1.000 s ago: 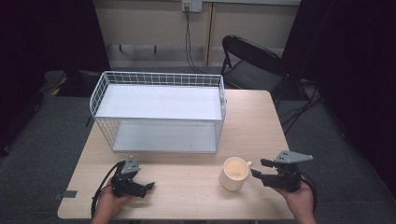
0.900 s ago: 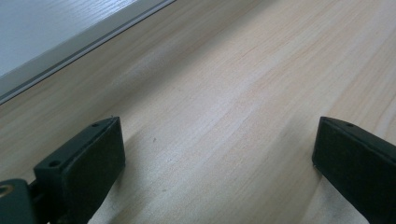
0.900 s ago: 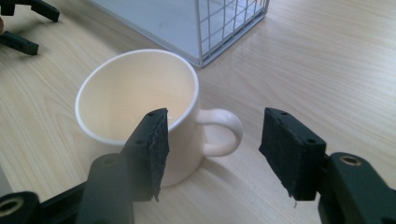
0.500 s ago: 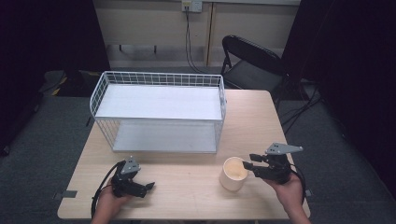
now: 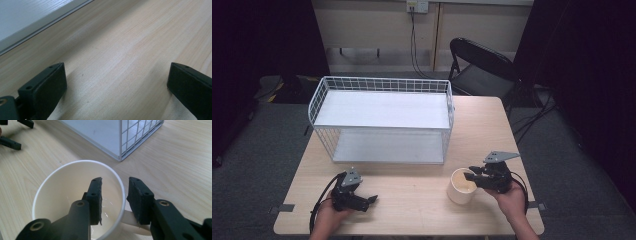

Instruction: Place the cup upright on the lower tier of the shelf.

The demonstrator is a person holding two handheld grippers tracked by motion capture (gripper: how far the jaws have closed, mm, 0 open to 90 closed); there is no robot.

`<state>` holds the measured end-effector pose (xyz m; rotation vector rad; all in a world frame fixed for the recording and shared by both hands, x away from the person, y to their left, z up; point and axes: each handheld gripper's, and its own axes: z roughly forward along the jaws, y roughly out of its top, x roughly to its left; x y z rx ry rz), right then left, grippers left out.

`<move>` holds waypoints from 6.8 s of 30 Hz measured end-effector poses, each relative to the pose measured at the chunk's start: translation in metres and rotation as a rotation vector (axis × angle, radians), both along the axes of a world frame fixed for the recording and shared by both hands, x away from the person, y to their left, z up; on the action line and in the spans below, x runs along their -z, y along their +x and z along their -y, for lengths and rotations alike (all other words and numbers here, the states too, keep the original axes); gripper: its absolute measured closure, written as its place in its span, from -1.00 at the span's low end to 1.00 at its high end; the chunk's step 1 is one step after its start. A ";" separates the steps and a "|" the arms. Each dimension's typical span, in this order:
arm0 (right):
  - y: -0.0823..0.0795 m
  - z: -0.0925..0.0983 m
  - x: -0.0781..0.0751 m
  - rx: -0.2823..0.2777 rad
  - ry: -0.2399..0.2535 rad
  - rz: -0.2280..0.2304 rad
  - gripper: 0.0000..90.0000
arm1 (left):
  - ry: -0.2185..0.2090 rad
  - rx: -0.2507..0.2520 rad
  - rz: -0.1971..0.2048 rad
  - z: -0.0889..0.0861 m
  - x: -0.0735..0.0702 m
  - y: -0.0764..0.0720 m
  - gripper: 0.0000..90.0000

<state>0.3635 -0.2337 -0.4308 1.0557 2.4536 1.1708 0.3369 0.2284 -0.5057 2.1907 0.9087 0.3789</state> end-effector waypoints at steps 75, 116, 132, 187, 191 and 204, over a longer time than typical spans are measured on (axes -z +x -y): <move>0.023 -0.092 -0.021 0.006 -0.030 0.053 0.83 | 0.003 0.001 -0.007 0.001 0.000 0.000 -1.00; 0.036 -0.151 -0.017 0.136 -0.073 0.259 0.83 | 0.003 0.001 -0.007 0.001 0.000 0.000 -1.00; 0.048 -0.163 -0.011 0.157 -0.086 0.275 0.83 | 0.003 0.001 -0.007 0.001 0.000 0.000 -1.00; 0.066 -0.166 -0.017 0.210 -0.002 0.228 0.20 | 0.003 0.001 -0.008 0.001 0.000 0.000 -1.00; 0.060 -0.164 -0.020 0.205 0.010 0.229 -0.02 | 0.003 0.001 -0.008 0.001 0.000 0.000 -1.00; 0.040 -0.151 -0.031 0.160 0.084 0.155 -0.56 | 0.003 0.001 -0.008 0.001 0.000 0.000 -1.00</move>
